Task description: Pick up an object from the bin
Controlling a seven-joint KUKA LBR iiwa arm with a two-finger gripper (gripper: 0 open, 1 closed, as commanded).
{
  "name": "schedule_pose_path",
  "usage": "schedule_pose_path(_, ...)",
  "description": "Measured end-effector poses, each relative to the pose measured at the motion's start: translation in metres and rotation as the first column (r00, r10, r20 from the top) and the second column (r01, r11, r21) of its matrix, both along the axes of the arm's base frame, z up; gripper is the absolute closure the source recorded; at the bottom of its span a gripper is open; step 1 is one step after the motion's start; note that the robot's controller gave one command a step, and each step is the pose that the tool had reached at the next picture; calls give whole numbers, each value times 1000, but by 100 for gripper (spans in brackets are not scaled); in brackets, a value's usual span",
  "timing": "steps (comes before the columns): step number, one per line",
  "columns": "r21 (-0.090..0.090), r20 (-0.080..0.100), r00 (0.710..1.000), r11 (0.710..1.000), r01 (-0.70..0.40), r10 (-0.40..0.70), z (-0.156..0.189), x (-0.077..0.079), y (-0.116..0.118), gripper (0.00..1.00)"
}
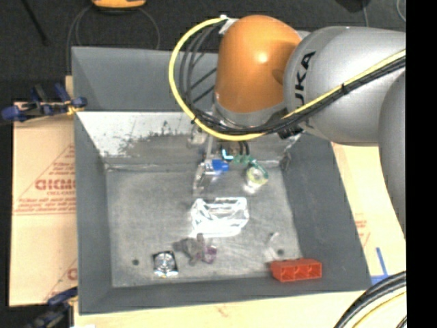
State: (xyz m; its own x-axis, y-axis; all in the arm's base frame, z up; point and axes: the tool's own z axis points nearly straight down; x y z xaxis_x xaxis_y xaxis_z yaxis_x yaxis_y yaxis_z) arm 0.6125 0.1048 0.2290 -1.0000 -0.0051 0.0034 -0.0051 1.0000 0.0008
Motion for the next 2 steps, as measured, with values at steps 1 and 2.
schedule_pose_path(1, -2, 18, 958, 958, -287, 287, -91, -5, -48, 0)
schedule_pose_path(2, -3, 5, 931, 931, -364, 364, -103, -28, -89, 0)
